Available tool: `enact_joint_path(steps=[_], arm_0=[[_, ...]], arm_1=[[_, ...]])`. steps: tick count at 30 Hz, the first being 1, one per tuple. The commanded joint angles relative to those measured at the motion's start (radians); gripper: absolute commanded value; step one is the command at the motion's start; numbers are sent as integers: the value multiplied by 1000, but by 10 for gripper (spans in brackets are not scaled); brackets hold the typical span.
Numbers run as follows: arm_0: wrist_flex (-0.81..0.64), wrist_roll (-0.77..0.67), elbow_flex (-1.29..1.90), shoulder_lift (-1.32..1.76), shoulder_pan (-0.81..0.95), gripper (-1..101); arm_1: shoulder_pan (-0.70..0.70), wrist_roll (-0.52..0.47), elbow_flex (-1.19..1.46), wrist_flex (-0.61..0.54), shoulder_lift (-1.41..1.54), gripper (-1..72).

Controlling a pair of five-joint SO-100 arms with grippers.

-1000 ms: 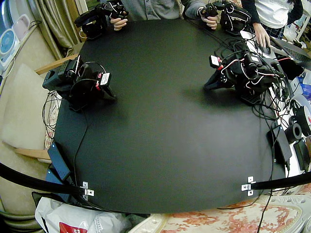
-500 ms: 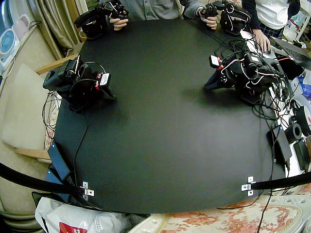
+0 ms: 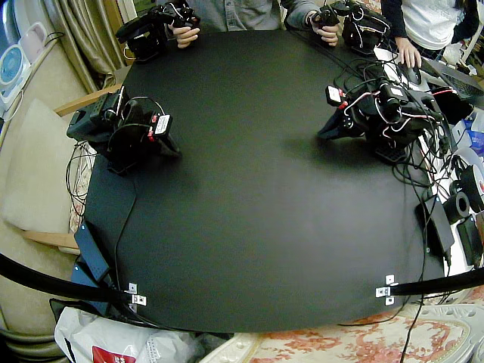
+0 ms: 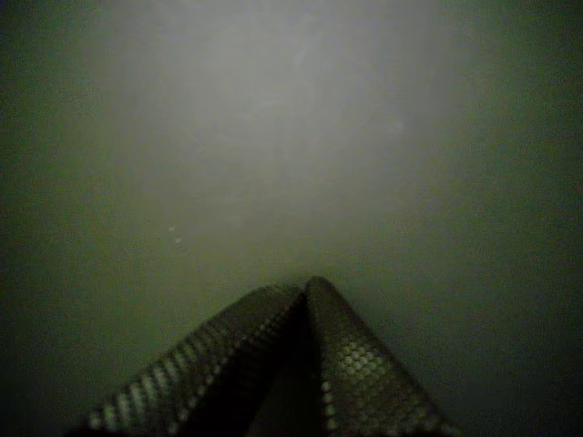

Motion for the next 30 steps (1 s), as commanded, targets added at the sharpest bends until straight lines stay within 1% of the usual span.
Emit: enact_joint_path(steps=[1,18,30], arm_0=[[-2,-15,-14,21,-6,0],[-2,0,-14,21,9,0],[-2,-3,-14,21,5,0]], arm_1=[[-12,11,-11,-5,8,-3],[-37,-26,-11,-5,8,-3],[-38,-28,-11,-5,8,-3]])
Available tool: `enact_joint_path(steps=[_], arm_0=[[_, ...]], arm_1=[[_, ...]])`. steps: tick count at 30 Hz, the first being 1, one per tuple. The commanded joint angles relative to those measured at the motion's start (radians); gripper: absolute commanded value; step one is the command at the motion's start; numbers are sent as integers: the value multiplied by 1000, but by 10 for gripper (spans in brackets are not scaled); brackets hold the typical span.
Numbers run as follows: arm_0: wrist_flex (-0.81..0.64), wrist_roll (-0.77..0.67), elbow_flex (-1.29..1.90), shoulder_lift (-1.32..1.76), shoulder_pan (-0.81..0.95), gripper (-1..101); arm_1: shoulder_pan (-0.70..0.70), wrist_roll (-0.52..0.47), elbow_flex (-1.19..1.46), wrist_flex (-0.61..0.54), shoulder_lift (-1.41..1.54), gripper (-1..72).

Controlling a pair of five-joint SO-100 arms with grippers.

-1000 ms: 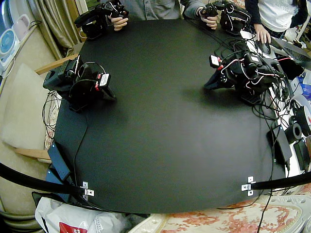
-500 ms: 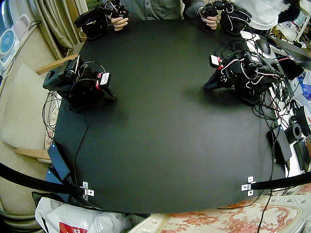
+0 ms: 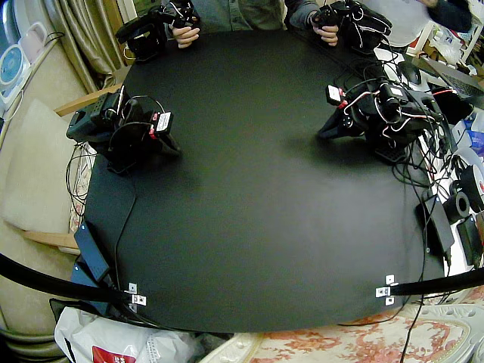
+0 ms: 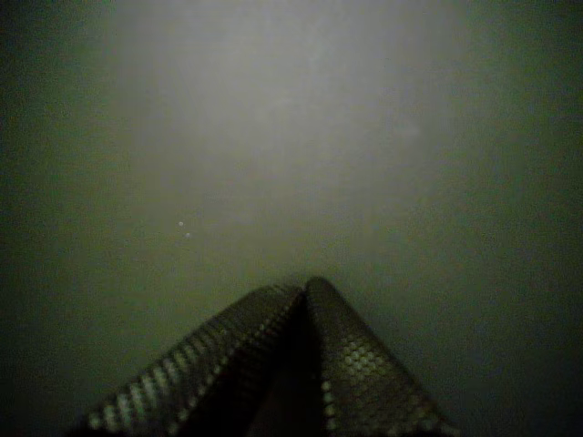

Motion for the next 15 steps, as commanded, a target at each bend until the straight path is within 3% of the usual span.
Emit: enact_joint_path(steps=[1,15], arm_0=[[-2,-5,-14,21,-11,0],[-2,8,-14,23,6,0]], arm_1=[[-6,-2,-11,-5,8,-3],[-3,3,-11,3,31,-3]])
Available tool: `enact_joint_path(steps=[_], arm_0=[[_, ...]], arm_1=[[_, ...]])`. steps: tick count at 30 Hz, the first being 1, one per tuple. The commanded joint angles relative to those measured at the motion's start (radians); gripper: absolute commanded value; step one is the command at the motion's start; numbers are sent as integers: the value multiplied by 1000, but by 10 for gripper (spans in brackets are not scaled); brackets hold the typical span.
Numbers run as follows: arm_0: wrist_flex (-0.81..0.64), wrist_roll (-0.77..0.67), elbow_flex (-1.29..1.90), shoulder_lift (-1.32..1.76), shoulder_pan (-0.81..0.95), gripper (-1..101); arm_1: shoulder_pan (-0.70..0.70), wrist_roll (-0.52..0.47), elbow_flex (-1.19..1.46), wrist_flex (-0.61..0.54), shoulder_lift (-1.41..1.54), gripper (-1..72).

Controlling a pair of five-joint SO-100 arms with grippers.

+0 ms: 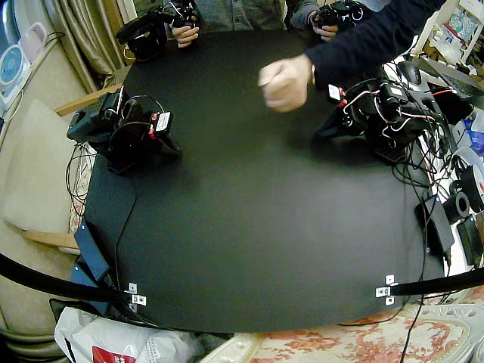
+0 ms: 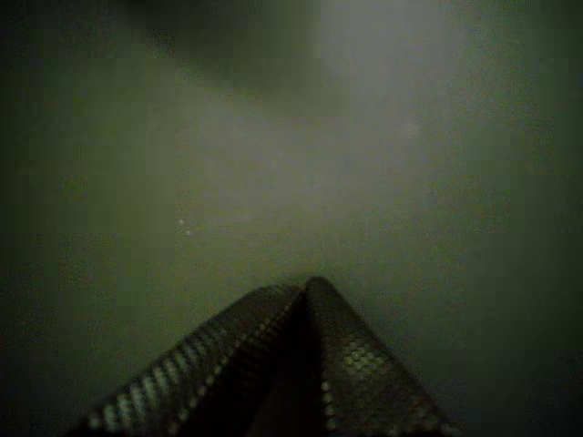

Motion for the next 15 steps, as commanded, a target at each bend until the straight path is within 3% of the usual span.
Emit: enact_joint_path(steps=[1,15], arm_0=[[-2,-9,-14,23,-2,0],[-2,-9,-14,23,-2,0]], arm_1=[[-3,2,-11,-8,14,-3],[-3,0,-11,-28,14,-3]])
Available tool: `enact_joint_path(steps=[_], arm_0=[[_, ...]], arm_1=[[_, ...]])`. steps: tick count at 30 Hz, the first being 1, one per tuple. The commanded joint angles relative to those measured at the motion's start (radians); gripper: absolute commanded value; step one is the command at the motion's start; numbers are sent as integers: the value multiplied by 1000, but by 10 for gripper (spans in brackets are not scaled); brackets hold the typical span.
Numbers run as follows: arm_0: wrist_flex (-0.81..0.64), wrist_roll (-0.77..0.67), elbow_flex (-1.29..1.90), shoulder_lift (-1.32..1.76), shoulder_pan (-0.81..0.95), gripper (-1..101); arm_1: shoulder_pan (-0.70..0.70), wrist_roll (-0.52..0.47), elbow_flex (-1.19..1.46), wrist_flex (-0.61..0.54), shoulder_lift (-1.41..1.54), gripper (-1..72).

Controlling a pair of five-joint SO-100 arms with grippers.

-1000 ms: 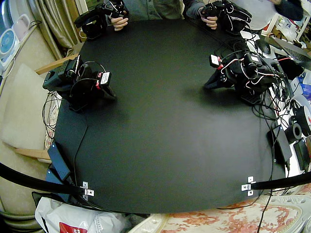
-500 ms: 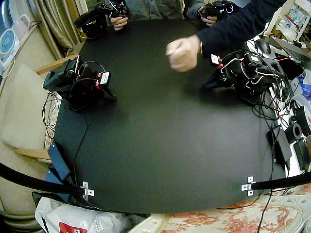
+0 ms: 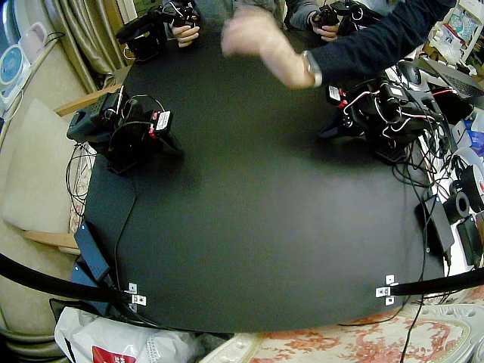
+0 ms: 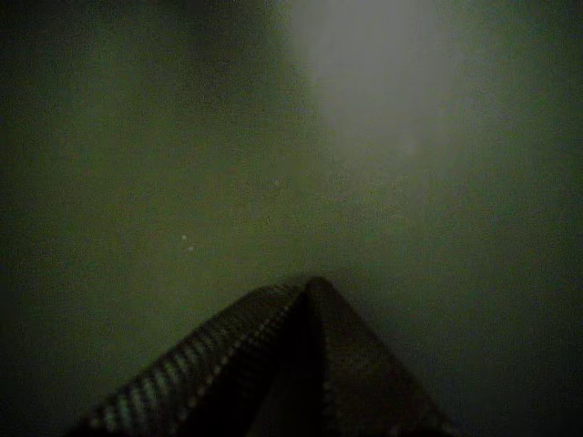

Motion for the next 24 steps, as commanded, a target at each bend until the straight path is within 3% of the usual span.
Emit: enact_joint_path(steps=[1,3,4,6,8,12,15,16,18,20,21,22,23,24], arm_0=[[-2,-14,-14,23,3,0],[-2,-14,-14,23,3,0],[-2,-14,-14,23,3,0],[-2,-14,-14,23,3,0],[-2,-14,-14,23,3,0],[-2,-14,-14,23,3,0],[-2,-14,-14,23,3,0],[-2,-14,-14,23,3,0],[-3,-20,-14,23,-5,0],[-3,-20,-14,23,-5,0],[-3,-20,-14,23,-6,0],[-3,-21,-14,23,-6,0],[-3,-20,-14,23,-3,0],[-3,-18,-14,23,-2,0]], arm_1=[[-3,-2,-11,3,14,-3],[-3,-2,-11,2,14,-3],[-3,6,-17,-64,14,-3],[-21,-66,-242,-336,14,-5],[-20,-161,-477,-368,14,-5],[-149,-380,-1065,-397,-69,-5],[-133,-387,-1184,-411,-101,-5],[-132,-370,-1163,-492,-97,-5],[-187,-451,-1407,-482,-239,-5],[-164,-422,-1390,-532,-348,-5],[-153,-460,-1514,-488,-410,-5],[-143,-523,-1755,-364,-523,-5],[-127,-520,-1884,-278,-595,-5],[-120,-505,-1821,-262,-568,-5]])
